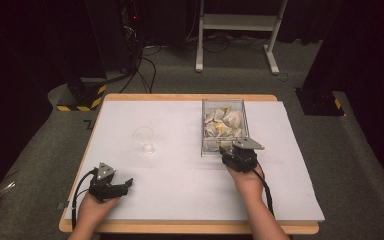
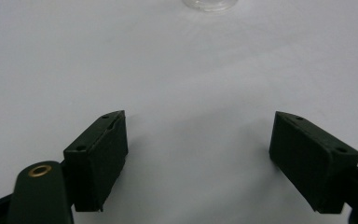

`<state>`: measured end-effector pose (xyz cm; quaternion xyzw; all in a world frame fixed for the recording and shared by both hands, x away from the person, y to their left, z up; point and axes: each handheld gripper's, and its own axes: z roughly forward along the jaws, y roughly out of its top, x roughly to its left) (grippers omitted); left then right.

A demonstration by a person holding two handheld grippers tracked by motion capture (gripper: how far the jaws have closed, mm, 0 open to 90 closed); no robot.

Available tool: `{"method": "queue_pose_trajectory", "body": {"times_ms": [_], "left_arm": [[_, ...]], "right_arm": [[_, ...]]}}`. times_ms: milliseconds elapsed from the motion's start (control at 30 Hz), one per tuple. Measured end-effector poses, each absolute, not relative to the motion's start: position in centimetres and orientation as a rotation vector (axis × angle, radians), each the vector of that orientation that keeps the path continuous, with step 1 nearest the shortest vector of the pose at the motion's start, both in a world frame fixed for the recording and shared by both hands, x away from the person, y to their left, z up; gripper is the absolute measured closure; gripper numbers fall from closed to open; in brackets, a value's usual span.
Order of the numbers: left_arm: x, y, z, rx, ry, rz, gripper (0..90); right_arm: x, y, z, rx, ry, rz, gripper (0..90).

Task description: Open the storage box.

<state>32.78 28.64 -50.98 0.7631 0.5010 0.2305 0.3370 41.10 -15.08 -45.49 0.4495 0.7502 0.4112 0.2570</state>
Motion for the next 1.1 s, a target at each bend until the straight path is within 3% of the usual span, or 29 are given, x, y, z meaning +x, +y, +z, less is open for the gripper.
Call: {"method": "queue_pose_trajectory", "body": {"times_ms": [1100], "left_arm": [[32.8, 28.7, -51.0, 1.989, 1.305, 0.595, 19.8]], "right_arm": [[37.3, -15.4, -45.8, 1.211, 2.022, 1.132, 48.8]]}}
